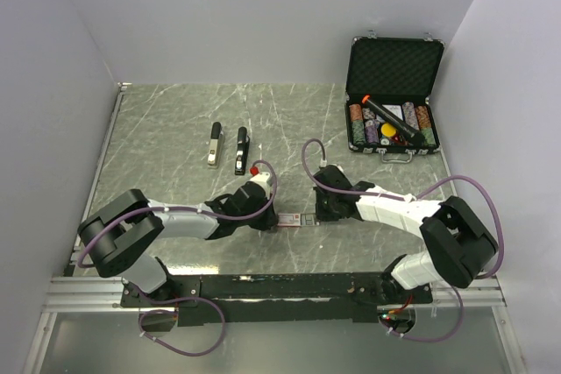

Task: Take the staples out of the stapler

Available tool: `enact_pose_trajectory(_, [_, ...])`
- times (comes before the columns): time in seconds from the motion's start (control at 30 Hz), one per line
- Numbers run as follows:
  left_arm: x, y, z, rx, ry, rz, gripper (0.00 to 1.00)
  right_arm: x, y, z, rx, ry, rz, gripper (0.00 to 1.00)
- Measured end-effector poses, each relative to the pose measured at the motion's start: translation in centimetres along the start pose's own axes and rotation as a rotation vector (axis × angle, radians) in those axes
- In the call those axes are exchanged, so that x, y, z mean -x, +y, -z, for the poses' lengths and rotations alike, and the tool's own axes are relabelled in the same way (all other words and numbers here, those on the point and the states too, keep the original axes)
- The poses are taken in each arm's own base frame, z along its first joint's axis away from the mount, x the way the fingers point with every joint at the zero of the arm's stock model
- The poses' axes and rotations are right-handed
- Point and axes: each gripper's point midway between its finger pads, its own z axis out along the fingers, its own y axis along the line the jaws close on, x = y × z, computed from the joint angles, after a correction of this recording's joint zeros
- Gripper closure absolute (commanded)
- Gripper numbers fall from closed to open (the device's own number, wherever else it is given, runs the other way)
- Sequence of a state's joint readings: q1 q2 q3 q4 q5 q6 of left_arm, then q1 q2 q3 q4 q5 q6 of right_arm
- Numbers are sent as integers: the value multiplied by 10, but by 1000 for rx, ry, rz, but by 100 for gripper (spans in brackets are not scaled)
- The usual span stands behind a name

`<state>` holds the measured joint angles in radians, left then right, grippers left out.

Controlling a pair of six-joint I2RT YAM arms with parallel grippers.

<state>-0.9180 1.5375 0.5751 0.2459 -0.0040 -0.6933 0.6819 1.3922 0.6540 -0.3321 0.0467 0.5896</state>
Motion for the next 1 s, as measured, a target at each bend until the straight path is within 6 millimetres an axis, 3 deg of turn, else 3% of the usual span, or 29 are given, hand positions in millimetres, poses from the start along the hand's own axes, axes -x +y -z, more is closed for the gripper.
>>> enact_pose_trajectory(1.0, [-8,-14,-2,-23,21,-25,99,-10,40,-4,33,37,27,100])
